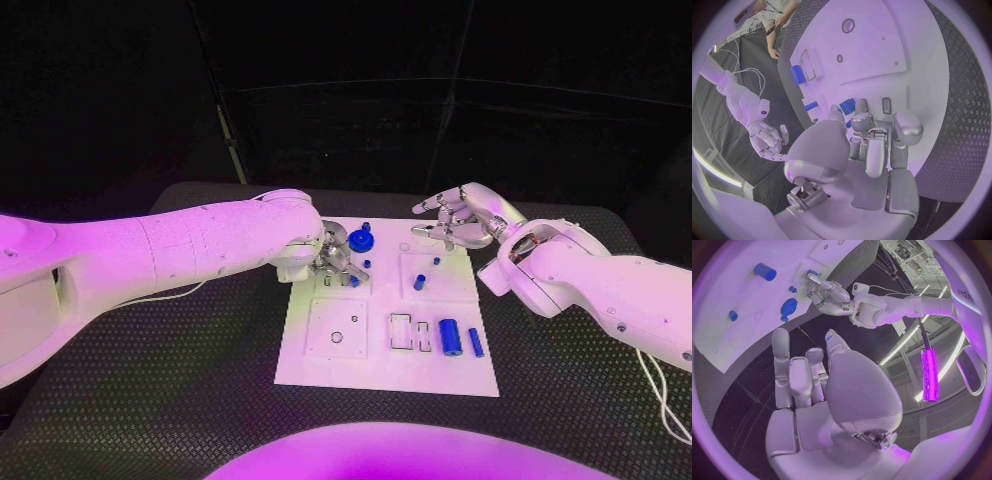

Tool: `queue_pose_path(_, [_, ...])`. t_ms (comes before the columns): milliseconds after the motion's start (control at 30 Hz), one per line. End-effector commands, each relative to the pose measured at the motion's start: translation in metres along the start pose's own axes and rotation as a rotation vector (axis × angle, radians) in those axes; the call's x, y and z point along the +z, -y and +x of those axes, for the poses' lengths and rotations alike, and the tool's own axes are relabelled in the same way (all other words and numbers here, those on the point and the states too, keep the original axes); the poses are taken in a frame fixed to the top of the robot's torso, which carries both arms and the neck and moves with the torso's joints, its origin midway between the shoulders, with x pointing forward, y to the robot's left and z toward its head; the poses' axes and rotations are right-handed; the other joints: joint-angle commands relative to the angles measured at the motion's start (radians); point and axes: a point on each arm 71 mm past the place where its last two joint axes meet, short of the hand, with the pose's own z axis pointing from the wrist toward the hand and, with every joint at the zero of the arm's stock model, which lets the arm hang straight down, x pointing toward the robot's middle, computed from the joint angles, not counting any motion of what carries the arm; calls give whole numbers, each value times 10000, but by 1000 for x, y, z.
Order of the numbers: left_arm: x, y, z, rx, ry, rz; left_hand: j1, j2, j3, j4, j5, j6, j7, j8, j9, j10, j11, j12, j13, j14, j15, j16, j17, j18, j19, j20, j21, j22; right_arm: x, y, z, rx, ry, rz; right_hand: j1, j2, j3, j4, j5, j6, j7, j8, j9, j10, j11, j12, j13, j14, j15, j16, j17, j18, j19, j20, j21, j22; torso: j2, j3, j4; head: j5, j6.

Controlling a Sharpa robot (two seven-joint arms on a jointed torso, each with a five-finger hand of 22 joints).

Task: Assemble the parts on the task board

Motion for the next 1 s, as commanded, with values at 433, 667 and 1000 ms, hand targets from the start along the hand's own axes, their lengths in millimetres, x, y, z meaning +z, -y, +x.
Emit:
queue_pose_path(433, [-1,4,1,92,30,25,284,277,146,-166,12,-89,-119,280,139,39,-71,65,18,992,-80,56,2367,-101,-39,-92,89,38,2,-1,0,-28,-54,-50,-18,52,-49,0,42,-18,30,-6,-12,-41,7,-51,-18,13,-50,-44,22,155,-44,29,-60,-17,21,0,10,-4,3])
queue_pose_path(667, [-1,6,2,89,60,74,895,742,688,-619,37,-277,-140,456,248,23,-94,34,-12,988,-101,49,2352,-97,-85,-114,98,62,2,0,1,-22,-136,-8,-13,69,-47,5,81,-22,29,-6,-12,-50,5,-73,-50,11,-51,-79,-14,160,-48,28,-94,-57,34,5,19,-16,-8])
queue_pose_path(1000, [-3,5,2,-133,135,141,2008,1048,2042,-1669,48,-609,-255,636,446,90,-208,117,178,993,-203,58,2371,-106,-88,-209,150,179,2,2,1,-30,-241,100,35,84,-42,6,394,-17,24,5,-6,-46,-2,-98,-107,39,-59,-135,-6,162,3,21,-180,-121,37,2,31,-36,-13])
